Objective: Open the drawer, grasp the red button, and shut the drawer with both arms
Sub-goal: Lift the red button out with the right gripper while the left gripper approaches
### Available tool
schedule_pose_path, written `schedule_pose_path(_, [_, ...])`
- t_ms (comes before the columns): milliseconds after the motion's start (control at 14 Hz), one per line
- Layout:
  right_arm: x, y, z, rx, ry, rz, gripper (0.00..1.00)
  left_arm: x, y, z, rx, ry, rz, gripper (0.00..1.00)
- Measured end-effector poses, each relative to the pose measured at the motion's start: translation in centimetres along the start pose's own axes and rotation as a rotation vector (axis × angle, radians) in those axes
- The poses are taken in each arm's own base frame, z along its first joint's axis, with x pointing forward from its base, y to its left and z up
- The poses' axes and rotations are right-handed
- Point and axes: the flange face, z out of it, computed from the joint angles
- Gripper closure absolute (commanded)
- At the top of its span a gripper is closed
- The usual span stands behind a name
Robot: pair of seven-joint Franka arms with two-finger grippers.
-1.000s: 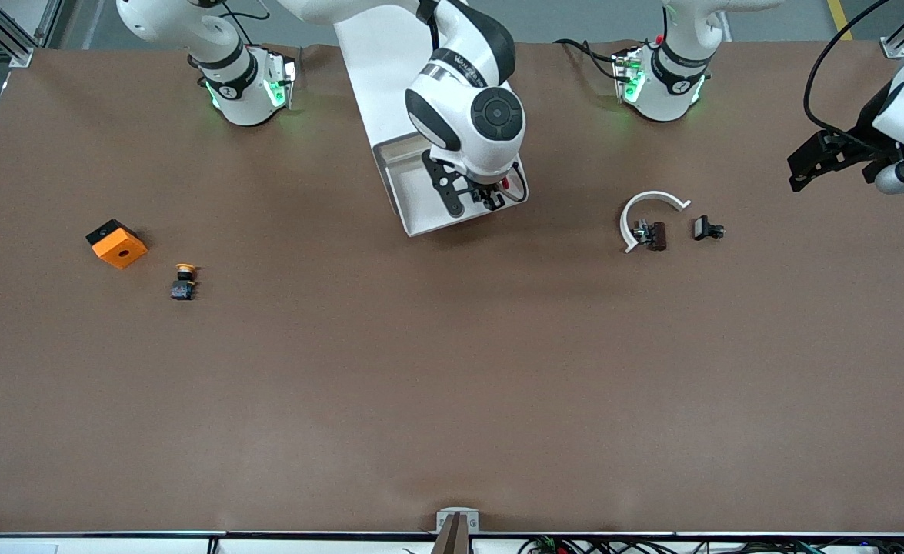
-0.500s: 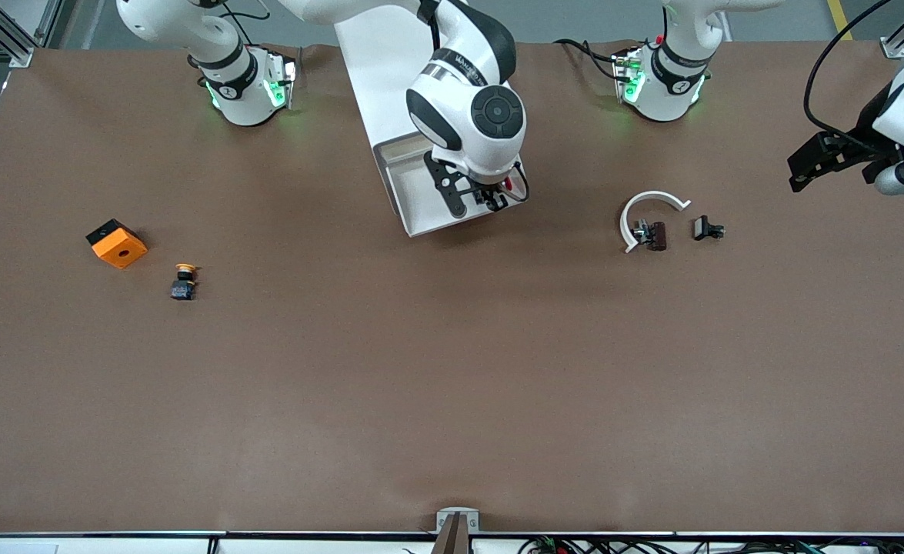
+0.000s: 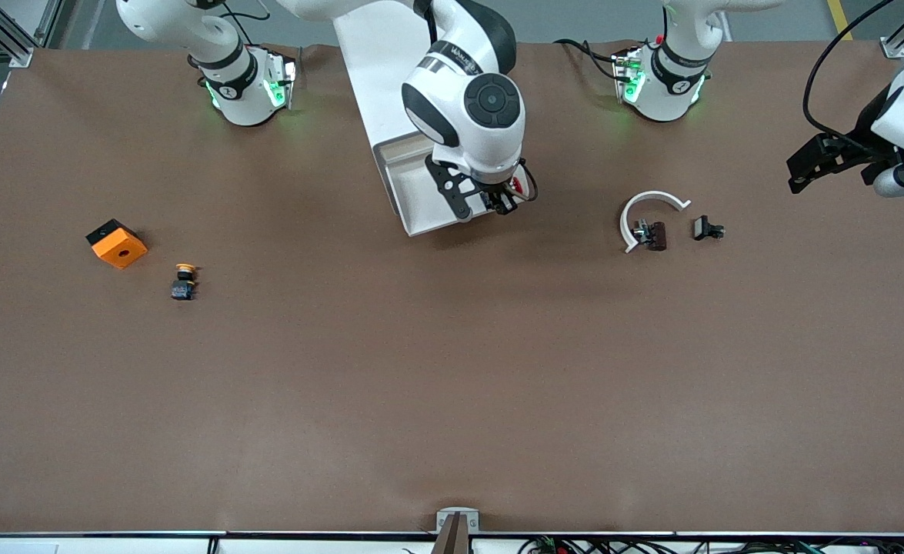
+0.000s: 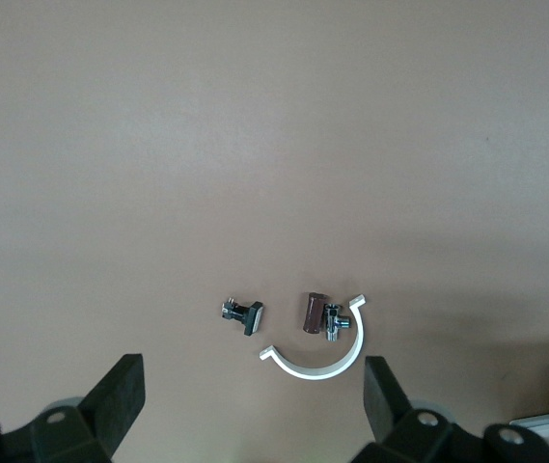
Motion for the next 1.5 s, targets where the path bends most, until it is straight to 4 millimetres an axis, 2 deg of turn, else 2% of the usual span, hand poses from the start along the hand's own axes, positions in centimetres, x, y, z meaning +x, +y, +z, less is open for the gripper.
schedule_pose_path(286, [5.1,-1.9,-4.4,0.013,-0.022,-0.101,1.00,0.6,0.2,0.7,-0.001,-0.002,0.002,0.00])
schedule_pose_path(500, [9.8,-2.1,-7.6,-0.010,-0.029,-0.220,1.00,1.1,0.4,1.6,0.000,-0.012,0.005,0.00])
schedule_pose_path(714, [13.9,-2.0,-10.0,-0.007,-0.032,-0.321,1.00,1.8,1.2,2.6,-0.001,-0.013,0.019,0.00])
schedule_pose_path(857, [16.5,-2.1,-11.1,0.003,-0.032,-0.382,1.00,2.5,2.6,3.7,-0.003,-0.013,0.043,0.00])
schedule_pose_path(1214, [22.8,-1.7,-12.3,-0.045,0.042,-0.598,1.00,4.1,6.7,7.6,-0.011,-0.027,0.109,0.00])
schedule_pose_path(1500, [27.9,-1.0,-12.5,-0.088,0.077,-0.737,1.00,5.3,12.4,11.8,-0.042,-0.023,0.197,0.00])
